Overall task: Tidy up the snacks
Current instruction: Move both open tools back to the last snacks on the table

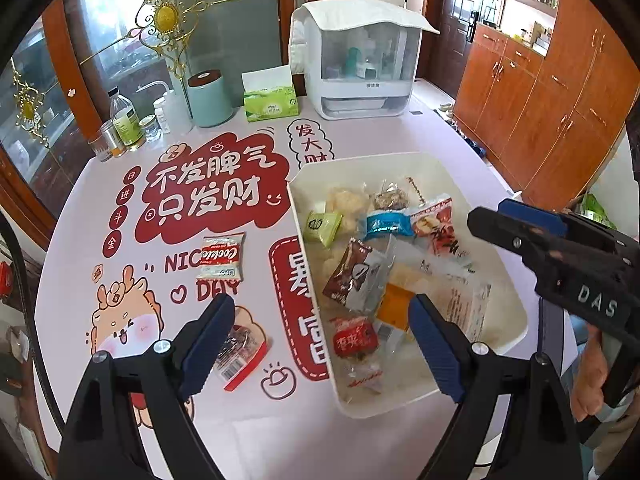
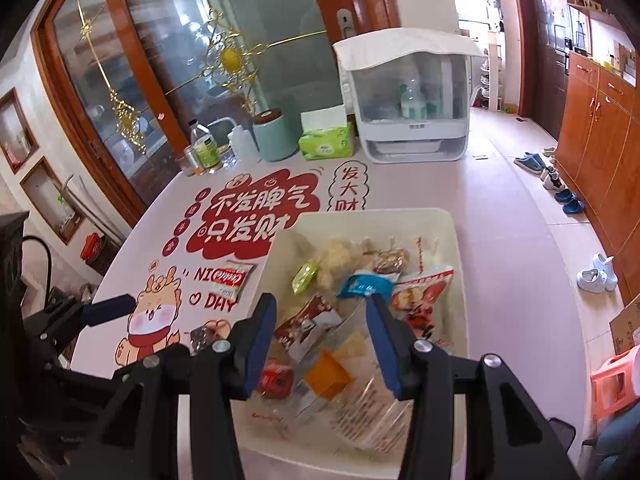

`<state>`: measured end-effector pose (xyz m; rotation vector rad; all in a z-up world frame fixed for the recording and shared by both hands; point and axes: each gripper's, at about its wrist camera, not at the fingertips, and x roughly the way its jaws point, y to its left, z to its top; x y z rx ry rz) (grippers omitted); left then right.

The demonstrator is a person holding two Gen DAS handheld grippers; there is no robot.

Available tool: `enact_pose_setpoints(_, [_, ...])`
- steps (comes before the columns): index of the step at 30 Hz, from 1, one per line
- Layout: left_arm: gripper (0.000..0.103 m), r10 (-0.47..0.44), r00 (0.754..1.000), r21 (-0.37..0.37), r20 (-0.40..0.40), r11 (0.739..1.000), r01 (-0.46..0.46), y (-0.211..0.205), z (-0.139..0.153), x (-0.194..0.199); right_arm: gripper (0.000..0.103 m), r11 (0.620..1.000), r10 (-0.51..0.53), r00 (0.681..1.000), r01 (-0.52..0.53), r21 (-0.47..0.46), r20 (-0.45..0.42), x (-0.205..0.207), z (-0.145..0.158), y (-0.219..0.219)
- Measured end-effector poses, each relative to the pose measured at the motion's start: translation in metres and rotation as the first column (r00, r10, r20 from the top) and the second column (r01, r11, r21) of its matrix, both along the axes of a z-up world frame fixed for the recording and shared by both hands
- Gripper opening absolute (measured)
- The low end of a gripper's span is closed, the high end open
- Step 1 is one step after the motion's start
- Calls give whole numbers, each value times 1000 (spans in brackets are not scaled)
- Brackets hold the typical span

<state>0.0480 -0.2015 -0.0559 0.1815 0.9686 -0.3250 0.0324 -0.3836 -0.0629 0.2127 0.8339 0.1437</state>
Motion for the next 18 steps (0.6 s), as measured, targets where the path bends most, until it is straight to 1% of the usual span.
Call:
enact_pose_setpoints(3, [88, 1, 1000, 20, -7, 1000, -1, 12, -1, -3, 47, 1000, 13, 1000, -13, -1, -13, -5, -3, 13])
enact_pose_setpoints(6, [88, 10, 1000, 53, 3, 999, -10, 27, 2, -5, 47, 1000, 26, 999, -26, -1, -30, -9, -6, 28])
enact_pose_setpoints(10, [88, 34, 997, 140, 72, 989, -44, 67, 17, -2, 47, 999, 49, 998, -49, -7, -40, -11, -9, 48])
enact_pose_setpoints(13, [88, 40, 990, 211, 135, 975, -68, 101, 33, 7, 47, 998, 58, 998, -59, -21, -34, -10, -7, 65])
enact_pose_setpoints(16, [88, 22, 982, 266, 188, 961, -72, 131, 51, 22, 47, 998, 46, 999, -47, -32, -22, -8, -3, 82])
enact_pose_setpoints(18, [88, -3, 972, 303, 234, 950, -70, 148, 67, 33, 47, 999, 34, 999, -34, -20, -20, -5, 0, 95])
